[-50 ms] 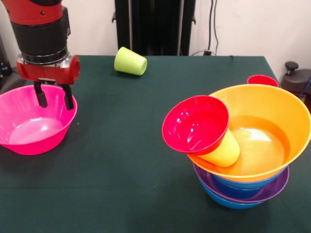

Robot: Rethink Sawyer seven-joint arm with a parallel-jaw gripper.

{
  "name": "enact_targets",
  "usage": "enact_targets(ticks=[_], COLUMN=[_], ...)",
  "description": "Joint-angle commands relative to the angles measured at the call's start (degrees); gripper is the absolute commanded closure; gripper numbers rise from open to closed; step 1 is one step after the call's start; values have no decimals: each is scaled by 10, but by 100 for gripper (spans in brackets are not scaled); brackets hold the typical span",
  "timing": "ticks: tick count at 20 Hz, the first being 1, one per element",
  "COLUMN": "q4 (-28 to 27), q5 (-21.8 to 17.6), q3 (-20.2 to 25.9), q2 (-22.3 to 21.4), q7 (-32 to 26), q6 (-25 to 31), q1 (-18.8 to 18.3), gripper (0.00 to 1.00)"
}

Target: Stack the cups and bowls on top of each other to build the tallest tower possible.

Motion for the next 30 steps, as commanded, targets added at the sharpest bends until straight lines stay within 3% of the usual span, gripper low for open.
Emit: enact_targets(ticks=[1,30], q4=[-4,-4], q5=[5,-42], q3=[-27,-80], q2=[42,107], q7=[30,13], q6=[5,-76], q1=[32,27], gripper=[0,0])
